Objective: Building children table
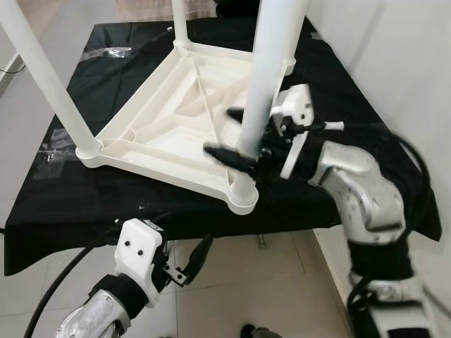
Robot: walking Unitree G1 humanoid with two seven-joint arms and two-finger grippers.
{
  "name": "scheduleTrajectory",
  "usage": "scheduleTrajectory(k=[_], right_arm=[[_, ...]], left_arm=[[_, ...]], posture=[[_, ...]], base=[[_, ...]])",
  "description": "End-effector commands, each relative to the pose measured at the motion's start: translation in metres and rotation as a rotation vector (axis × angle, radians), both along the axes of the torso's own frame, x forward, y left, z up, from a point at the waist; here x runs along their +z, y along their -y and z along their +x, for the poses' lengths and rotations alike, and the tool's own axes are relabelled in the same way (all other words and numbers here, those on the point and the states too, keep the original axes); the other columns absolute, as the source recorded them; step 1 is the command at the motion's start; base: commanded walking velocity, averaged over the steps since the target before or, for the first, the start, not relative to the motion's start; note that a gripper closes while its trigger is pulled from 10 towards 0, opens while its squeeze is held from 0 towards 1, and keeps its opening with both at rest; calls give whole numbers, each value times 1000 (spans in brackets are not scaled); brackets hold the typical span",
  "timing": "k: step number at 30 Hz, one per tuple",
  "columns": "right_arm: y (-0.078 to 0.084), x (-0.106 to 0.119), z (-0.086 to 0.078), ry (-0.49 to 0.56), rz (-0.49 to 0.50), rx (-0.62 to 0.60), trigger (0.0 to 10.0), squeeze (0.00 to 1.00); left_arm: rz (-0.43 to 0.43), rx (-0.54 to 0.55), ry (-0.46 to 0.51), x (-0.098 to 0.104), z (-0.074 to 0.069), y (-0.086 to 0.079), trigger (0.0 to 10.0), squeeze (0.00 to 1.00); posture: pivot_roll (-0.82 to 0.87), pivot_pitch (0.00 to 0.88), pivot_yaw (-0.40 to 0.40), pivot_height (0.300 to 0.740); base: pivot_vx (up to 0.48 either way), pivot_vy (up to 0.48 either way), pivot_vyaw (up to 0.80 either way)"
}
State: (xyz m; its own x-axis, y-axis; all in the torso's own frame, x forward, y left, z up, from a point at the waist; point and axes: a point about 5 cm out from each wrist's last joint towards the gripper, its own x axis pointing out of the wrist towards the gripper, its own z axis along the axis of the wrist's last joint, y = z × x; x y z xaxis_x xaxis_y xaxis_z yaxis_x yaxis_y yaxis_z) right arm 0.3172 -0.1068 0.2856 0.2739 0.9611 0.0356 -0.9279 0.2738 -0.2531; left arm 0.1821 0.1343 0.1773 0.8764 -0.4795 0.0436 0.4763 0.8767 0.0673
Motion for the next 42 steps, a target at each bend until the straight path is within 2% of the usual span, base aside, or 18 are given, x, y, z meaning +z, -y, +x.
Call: scheduleTrajectory(k=[1, 2, 5, 12, 13, 14, 22, 26, 28, 29, 31, 33, 34, 35, 37, 38, 40, 42], right_arm=[[-5, -3, -2, -5, 4, 68, 10000, 0], [-4, -3, 4, -32, -20, 139, 10000, 0], [-4, -3, 8, -55, -34, 199, 10000, 0], [-4, -5, 16, -77, -62, 267, 10000, 0], [-3, -5, 18, -81, -70, 286, 6471, 0], [-2, -4, 20, -86, -72, 311, 0, 0], [5, -4, 24, -99, -96, 351, 0, 0], [9, -8, 28, -88, -109, 290, 0, 0], [15, -16, 30, -85, -101, 180, 0, 0], [15, -16, 30, -85, -101, 180, 0, 0], [13, -40, 27, -145, -74, -100, 0, 0], [13, -40, 27, -145, -74, -100, 0, 0], [12, -49, 24, -166, -68, -227, 0, 0], [12, -49, 24, -166, -68, -227, 0, 0], [6, -80, 0, -271, 21, -747, 0, 0], [6, -80, 0, -271, 21, -747, 0, 0], [7, -80, -8, -283, 72, -962, 0, 0], [7, -80, -8, -283, 72, -962, 0, 0]], left_arm=[[16, 6, -33, -6, -1, -2, 10000, 0], [16, 13, -29, -5, -2, -3, 10000, 0], [15, 17, -26, -4, -3, -3, 10000, 0], [14, 17, -25, -4, -4, -3, 10000, 0], [15, 18, -26, -4, -5, -3, 10000, 0], [16, 18, -26, -4, -5, -3, 10000, 0], [16, 18, -25, -4, -5, -3, 10000, 0], [17, 18, -25, -4, -4, -3, 10000, 0], [17, 18, -24, -4, -4, -4, 10000, 0], [17, 18, -24, -4, -4, -4, 10000, 0], [18, 18, -25, -5, -4, -4, 10000, 0], [18, 18, -25, -5, -4, -4, 10000, 0], [18, 17, -26, -5, -4, -4, 10000, 0], [18, 17, -26, -5, -4, -4, 10000, 0], [21, 18, -25, -5, -1, -6, 10000, 0], [21, 18, -25, -5, -1, -6, 10000, 0], [17, 6, -24, -5, 1, -4, 10000, 0], [17, 6, -24, -5, 1, -4, 10000, 0]], posture=[[59, 216, -59, 740], [73, 218, -63, 740], [78, 219, -64, 740], [83, 219, -63, 740], [87, 220, -65, 740], [87, 220, -65, 740], [86, 222, -64, 740], [79, 221, -65, 740], [69, 221, -72, 740], [69, 221, -72, 740], [56, 219, -76, 740], [56, 219, -76, 740], [56, 219, -76, 740], [56, 219, -76, 740], [44, 219, -47, 740], [44, 219, -47, 740], [30, 194, -41, 740], [30, 194, -41, 740]], base=[[0, 0, 0], [0, 0, 0], [0, 0, 0], [0, 0, 0], [0, 0, 0], [0, 0, 0], [0, 0, 0], [0, 0, 0], [0, 0, 0], [0, 0, 0], [0, 0, 0], [0, 0, 0], [0, 0, 0], [0, 0, 0], [0, 0, 0], [0, 0, 0], [0, 0, 0], [0, 0, 0]])
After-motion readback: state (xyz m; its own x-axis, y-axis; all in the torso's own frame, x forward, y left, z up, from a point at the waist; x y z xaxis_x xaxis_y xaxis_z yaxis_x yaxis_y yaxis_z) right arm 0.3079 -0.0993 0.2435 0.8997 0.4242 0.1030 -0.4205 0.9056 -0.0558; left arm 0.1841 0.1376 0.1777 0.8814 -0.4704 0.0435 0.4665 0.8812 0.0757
